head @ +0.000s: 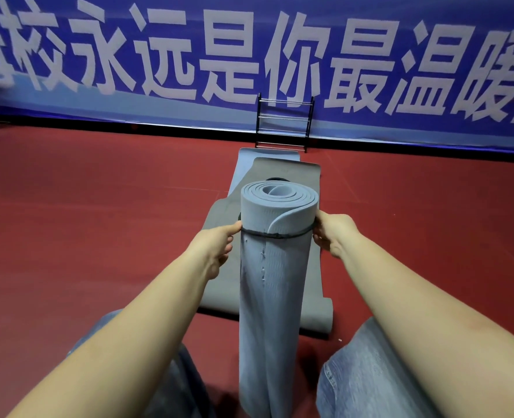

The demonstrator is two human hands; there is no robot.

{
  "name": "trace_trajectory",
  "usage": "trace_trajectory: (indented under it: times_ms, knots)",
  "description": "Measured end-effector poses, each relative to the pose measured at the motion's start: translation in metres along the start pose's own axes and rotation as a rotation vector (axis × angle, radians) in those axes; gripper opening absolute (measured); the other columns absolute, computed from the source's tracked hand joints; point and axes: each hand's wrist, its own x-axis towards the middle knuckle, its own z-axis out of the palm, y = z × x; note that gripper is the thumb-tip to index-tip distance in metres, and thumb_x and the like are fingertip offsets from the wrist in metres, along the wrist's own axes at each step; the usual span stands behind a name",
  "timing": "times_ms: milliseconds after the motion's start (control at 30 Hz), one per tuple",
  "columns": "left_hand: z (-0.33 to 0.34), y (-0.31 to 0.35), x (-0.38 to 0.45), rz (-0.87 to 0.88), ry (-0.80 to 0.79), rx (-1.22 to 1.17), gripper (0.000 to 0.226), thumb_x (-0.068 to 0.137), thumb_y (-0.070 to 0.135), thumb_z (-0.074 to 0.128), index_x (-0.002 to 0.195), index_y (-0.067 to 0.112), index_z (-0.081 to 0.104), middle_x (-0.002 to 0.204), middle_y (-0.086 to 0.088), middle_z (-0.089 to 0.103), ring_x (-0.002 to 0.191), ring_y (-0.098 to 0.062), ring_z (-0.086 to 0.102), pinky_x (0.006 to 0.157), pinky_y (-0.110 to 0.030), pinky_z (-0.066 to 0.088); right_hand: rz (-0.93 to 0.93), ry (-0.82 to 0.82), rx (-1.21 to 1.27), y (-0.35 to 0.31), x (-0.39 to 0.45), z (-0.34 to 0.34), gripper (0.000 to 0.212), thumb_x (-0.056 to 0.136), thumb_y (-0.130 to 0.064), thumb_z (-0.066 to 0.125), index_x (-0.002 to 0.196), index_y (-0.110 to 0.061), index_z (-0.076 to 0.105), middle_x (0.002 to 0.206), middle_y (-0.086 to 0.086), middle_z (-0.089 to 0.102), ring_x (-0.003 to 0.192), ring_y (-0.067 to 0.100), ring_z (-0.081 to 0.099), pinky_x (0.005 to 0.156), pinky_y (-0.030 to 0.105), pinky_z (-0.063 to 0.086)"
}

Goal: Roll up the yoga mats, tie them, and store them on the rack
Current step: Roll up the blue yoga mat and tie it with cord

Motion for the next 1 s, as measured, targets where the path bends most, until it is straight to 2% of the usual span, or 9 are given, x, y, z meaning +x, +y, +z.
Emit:
trace_trajectory:
  times_ms: [167, 267, 400, 633, 767, 833, 900, 967, 1000]
  knots:
    - [-0.008, -0.028, 0.008, -0.115, 0.017, 0.215, 0.024, 0.09, 0.016, 0.06, 0.067, 0.014, 0.051, 0.059, 0.0, 0.035, 0.052, -0.012, 0.026, 0.052, -0.023, 0.019, 0.134, -0.014, -0.191, 0.05, 0.005, -0.006, 0.026, 0.087, -0.013, 0.057, 0.062, -0.013, 0.052, 0.055, 0.003, 0.05, 0.034, 0.01, 0.038, 0.034, 0.014, 0.027]
    - [-0.015, -0.056, 0.013, -0.186, 0.044, 0.25, 0.027, 0.092, 0.015, 0.057, 0.067, 0.014, 0.046, 0.058, -0.001, 0.035, 0.05, -0.012, 0.026, 0.05, -0.024, 0.018, 0.191, 0.007, -0.223, 0.074, 0.004, -0.006, 0.014, 0.083, -0.013, 0.061, 0.07, -0.008, 0.061, 0.069, 0.005, 0.06, 0.05, 0.012, 0.049, 0.048, 0.019, 0.04]
    - [-0.02, -0.077, 0.023, -0.234, 0.067, 0.287, 0.031, 0.091, 0.021, 0.057, 0.067, 0.016, 0.039, 0.057, -0.001, 0.03, 0.051, -0.014, 0.018, 0.052, -0.028, 0.012, 0.179, 0.035, -0.271, 0.087, 0.013, -0.003, 0.015, 0.083, -0.014, 0.063, 0.07, -0.007, 0.06, 0.078, 0.007, 0.063, 0.056, 0.014, 0.053, 0.043, 0.015, 0.042]
    - [-0.02, -0.101, 0.044, -0.253, 0.143, 0.364, 0.017, 0.094, 0.019, 0.053, 0.097, 0.002, 0.057, 0.075, -0.012, 0.049, 0.064, -0.024, 0.046, 0.056, -0.026, 0.026, 0.2, 0.04, -0.291, 0.125, 0.029, 0.005, 0.022, 0.087, -0.01, 0.062, 0.067, -0.004, 0.058, 0.081, 0.012, 0.062, 0.062, 0.014, 0.054, 0.045, 0.018, 0.045]
    - [-0.013, -0.105, 0.047, -0.278, 0.164, 0.223, 0.026, 0.094, 0.014, 0.049, 0.068, 0.013, 0.049, 0.065, -0.004, 0.037, 0.064, -0.02, 0.034, 0.057, -0.028, 0.026, 0.189, 0.022, -0.201, 0.13, 0.036, 0.009, 0.019, 0.09, -0.011, 0.059, 0.071, -0.006, 0.058, 0.08, 0.01, 0.063, 0.07, 0.017, 0.059, 0.057, 0.023, 0.05]
    - [-0.006, -0.095, 0.036, -0.292, 0.122, 0.101, 0.031, 0.097, 0.026, 0.046, 0.067, 0.016, 0.049, 0.062, -0.001, 0.043, 0.056, -0.018, 0.037, 0.058, -0.028, 0.032, 0.191, -0.003, -0.148, 0.132, 0.038, 0.009, 0.017, 0.091, -0.013, 0.056, 0.075, -0.008, 0.06, 0.088, 0.01, 0.065, 0.078, 0.02, 0.062, 0.063, 0.026, 0.05]
    - [-0.003, -0.087, 0.027, -0.306, 0.048, 0.051, 0.041, 0.097, 0.05, 0.039, 0.094, 0.016, 0.06, 0.087, -0.004, 0.059, 0.081, -0.021, 0.058, 0.075, -0.037, 0.044, 0.17, -0.035, -0.177, 0.133, 0.04, 0.01, 0.015, 0.091, -0.015, 0.052, 0.08, -0.012, 0.061, 0.098, 0.009, 0.067, 0.091, 0.025, 0.063, 0.07, 0.028, 0.045]
    - [-0.004, -0.081, 0.02, -0.314, -0.036, 0.1, 0.065, 0.088, 0.067, 0.038, 0.133, 0.022, 0.048, 0.134, -0.009, 0.048, 0.129, -0.029, 0.042, 0.1, -0.054, 0.033, 0.123, -0.084, -0.178, 0.131, 0.041, 0.01, 0.011, 0.091, -0.011, 0.049, 0.091, -0.015, 0.06, 0.104, 0.006, 0.065, 0.104, 0.023, 0.06, 0.075, 0.027, 0.039]
    - [-0.004, -0.081, 0.018, -0.317, -0.072, 0.119, 0.072, 0.084, 0.071, 0.04, 0.141, 0.025, 0.04, 0.145, -0.009, 0.038, 0.136, -0.031, 0.033, 0.104, -0.058, 0.027, 0.112, -0.122, -0.121, 0.128, 0.04, 0.01, 0.016, 0.092, -0.007, 0.047, 0.1, -0.016, 0.058, 0.1, 0.003, 0.064, 0.101, 0.018, 0.059, 0.078, 0.026, 0.037]
